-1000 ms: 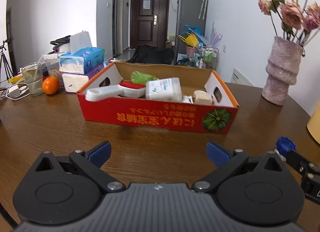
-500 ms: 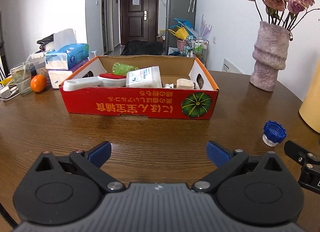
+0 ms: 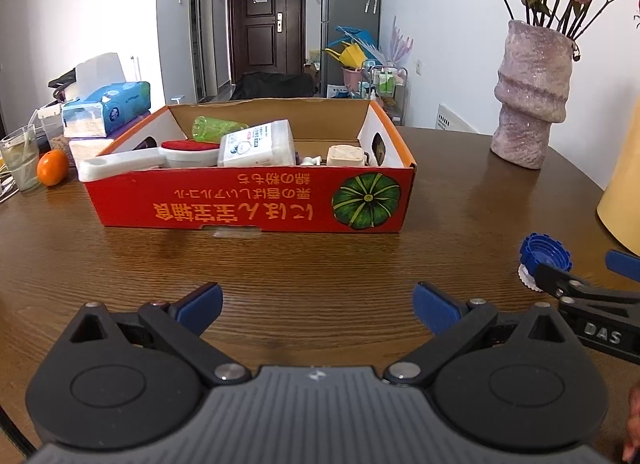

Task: Organize rigid objects
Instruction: 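Move the right gripper to the blue cap while the left approaches the white cap, then grasp the blue cap with the right gripper while the left grasps the white cap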

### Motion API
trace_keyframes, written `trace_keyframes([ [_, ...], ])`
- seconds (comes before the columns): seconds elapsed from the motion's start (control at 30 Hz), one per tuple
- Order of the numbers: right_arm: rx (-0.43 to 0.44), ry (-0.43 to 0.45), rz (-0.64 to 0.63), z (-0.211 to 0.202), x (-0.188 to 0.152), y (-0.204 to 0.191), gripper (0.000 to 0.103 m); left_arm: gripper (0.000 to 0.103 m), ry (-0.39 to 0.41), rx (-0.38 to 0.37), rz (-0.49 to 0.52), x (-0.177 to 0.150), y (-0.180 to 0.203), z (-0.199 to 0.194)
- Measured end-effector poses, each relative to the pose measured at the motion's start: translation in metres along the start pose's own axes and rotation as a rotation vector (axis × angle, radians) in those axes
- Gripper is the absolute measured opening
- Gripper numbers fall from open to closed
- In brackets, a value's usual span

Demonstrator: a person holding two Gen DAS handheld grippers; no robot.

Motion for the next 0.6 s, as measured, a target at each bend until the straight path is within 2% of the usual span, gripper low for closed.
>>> trace_keyframes([
  [0.07,-0.007,-0.011,-0.022,0.011,0.001,-0.002,0.091,0.103,-0.004,0.004,0.003,0.000,0.000,0.004],
  [0.17,-0.005,-0.031,-0.039,0.024,0.003,-0.003,0.076,0.103,-0.014,0.009,-0.003,0.001,-0.001,0.010],
  [0.23,0.016,-0.054,-0.040,0.032,0.003,-0.003,0.055,0.103,-0.019,0.013,-0.007,0.002,-0.002,0.013],
  [0.27,0.025,-0.067,-0.044,0.035,0.003,-0.003,0.052,0.103,-0.022,0.016,-0.008,0.002,-0.002,0.015],
  [0.37,0.026,-0.071,-0.065,0.037,0.002,-0.005,0.052,0.103,-0.028,0.022,-0.007,0.002,-0.001,0.018],
  [0.6,0.034,-0.014,-0.042,0.027,0.009,-0.001,0.052,0.103,-0.027,0.022,0.009,0.002,0.007,0.021],
])
Point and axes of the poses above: each gripper's, at about its wrist camera, not at the fingertips, and z roughly the way its jaws point, y to its right, x to its top, the point moved 4 cm from there along z, roughly the way its jaws point, and after that the axes turned 4 degrees about -x, right-handed, at the moved point
